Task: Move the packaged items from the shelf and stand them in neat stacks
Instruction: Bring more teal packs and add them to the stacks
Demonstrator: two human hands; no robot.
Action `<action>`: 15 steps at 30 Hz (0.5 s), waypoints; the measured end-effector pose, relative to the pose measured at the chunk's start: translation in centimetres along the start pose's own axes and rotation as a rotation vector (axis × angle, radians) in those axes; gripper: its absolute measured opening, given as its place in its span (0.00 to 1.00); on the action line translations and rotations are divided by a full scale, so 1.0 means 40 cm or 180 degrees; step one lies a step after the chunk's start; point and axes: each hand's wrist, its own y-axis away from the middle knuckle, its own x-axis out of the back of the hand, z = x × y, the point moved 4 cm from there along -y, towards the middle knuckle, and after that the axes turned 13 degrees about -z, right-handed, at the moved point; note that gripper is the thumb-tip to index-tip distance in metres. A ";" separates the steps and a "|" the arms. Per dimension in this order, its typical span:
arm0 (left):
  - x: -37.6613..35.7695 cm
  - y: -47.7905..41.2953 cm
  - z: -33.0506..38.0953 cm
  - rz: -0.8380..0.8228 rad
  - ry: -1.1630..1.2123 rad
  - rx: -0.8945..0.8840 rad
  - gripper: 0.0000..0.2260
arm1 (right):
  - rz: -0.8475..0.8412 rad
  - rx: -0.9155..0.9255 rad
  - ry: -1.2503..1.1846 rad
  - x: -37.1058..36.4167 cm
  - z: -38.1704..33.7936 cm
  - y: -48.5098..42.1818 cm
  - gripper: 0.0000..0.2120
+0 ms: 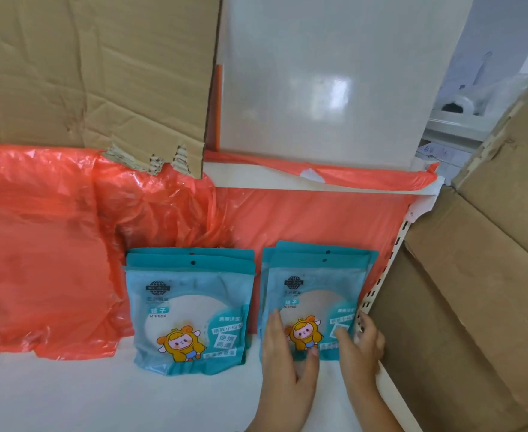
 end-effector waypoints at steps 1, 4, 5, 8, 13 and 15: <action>0.003 0.011 -0.007 -0.0114 -0.0010 0.0050 0.31 | 0.0084 0.0008 0.0059 -0.003 -0.003 0.008 0.25; 0.043 0.040 -0.036 -0.0387 0.0006 0.0328 0.25 | 0.0247 0.0044 0.0099 -0.016 -0.010 0.040 0.22; 0.062 0.049 -0.047 -0.0431 0.0016 0.0449 0.24 | 0.0267 0.0072 0.0086 -0.023 -0.010 0.051 0.22; 0.128 0.084 -0.084 -0.0435 0.0021 0.0678 0.22 | 0.0345 0.0037 0.0104 -0.047 -0.015 0.098 0.20; 0.259 0.185 -0.134 -0.0553 0.0165 0.0840 0.19 | 0.0253 0.0052 -0.0237 -0.127 -0.030 0.207 0.11; 0.335 0.253 -0.156 -0.0479 0.0302 0.0830 0.17 | 0.0094 0.0082 -0.0272 -0.180 -0.046 0.277 0.10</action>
